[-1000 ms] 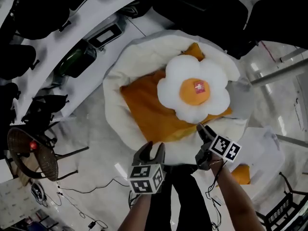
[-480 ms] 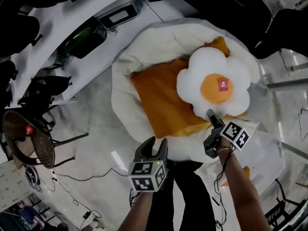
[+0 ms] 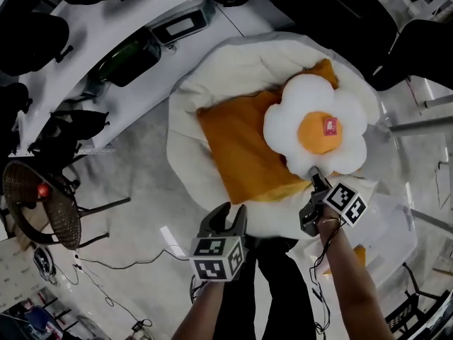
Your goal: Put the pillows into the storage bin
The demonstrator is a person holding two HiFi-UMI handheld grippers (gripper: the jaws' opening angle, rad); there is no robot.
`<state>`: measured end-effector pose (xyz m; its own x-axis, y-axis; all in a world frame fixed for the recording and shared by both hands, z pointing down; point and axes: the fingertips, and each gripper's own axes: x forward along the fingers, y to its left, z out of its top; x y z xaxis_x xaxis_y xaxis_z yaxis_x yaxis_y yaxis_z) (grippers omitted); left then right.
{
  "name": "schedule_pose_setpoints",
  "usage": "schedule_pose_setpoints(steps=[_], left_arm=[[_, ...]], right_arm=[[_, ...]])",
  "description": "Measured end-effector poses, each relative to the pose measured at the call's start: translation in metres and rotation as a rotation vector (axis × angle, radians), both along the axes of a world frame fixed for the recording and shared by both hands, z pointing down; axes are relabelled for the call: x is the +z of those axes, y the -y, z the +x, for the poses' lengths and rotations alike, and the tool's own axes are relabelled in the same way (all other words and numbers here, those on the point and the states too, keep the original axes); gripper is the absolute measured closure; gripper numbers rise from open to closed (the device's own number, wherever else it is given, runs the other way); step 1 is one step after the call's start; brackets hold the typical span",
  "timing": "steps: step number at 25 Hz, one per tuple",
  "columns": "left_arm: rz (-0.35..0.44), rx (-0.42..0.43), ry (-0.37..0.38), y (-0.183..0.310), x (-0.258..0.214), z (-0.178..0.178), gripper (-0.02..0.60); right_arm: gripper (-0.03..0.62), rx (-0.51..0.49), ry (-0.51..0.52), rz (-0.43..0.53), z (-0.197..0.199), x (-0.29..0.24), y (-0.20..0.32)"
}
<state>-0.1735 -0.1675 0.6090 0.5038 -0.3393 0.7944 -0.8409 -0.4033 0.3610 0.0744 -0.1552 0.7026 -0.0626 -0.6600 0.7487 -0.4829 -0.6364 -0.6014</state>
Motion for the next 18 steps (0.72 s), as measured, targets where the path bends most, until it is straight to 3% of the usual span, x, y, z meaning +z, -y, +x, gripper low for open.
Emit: schedule_pose_setpoints(steps=[10,18], left_arm=[[0.011,0.111,-0.018,-0.016,-0.029,0.007,0.454],[0.016,0.213,-0.059,-0.029,-0.069,0.033,0.46]], right_arm=[[0.518,0.016,0.007,0.062,-0.023,-0.064,-0.034],[0.531,0.044,0.007,0.101,-0.034,-0.125,-0.083]])
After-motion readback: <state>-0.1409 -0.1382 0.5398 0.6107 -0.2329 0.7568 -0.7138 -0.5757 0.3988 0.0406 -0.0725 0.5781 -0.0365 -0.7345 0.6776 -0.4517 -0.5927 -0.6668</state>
